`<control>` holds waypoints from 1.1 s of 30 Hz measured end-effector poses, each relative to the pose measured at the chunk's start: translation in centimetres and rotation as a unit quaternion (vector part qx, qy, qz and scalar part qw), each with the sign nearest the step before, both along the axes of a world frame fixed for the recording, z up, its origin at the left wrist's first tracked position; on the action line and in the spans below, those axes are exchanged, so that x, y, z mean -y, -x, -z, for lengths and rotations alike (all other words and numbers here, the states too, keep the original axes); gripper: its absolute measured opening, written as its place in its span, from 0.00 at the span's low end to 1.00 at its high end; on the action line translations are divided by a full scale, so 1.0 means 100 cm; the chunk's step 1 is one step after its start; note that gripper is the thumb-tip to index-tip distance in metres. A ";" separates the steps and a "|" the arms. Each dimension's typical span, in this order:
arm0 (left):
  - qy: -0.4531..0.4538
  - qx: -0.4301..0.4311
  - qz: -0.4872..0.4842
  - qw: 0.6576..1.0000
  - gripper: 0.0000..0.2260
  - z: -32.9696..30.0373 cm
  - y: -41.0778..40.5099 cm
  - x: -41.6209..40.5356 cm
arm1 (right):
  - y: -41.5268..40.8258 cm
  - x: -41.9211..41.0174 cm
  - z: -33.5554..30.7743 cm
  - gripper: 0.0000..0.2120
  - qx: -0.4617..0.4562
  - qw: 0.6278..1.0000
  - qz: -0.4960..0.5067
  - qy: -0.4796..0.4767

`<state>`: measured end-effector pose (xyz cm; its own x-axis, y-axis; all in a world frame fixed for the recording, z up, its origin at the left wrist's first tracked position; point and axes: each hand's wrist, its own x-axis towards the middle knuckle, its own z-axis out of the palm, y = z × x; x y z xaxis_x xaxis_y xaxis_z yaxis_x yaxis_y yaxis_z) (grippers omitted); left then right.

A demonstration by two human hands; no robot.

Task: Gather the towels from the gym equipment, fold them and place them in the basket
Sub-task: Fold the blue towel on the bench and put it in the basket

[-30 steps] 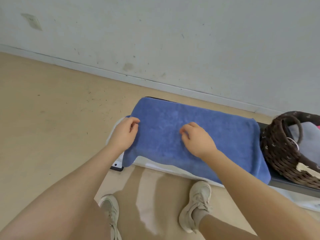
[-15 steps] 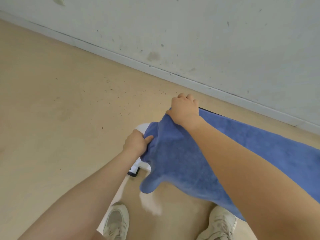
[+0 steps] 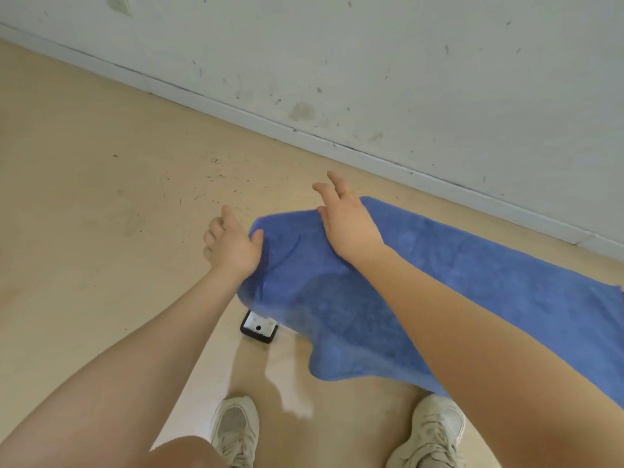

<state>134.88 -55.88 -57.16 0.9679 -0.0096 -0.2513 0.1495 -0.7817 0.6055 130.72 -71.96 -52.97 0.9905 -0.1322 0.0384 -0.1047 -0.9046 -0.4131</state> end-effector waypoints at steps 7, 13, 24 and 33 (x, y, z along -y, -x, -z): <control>0.017 0.109 0.287 0.951 0.20 -0.046 0.084 0.107 | 0.112 0.070 -0.012 0.20 -0.052 0.988 0.104 0.104; 0.021 0.111 0.437 0.892 0.19 -0.064 0.161 0.193 | 0.218 0.159 -0.020 0.18 -0.054 0.949 0.297 0.091; -0.195 0.184 0.564 0.781 0.31 -0.025 0.181 0.252 | 0.249 0.237 -0.025 0.19 -0.132 0.883 0.444 -0.082; -0.184 0.199 0.549 0.791 0.42 -0.019 0.171 0.249 | 0.231 0.251 -0.027 0.16 -0.140 0.872 0.456 -0.113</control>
<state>117.79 -80.75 -55.23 0.4306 -0.8958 -0.1101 -0.8866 -0.4427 0.1344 107.63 -97.05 -50.31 0.4369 -0.8423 -0.3158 -0.8625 -0.2925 -0.4129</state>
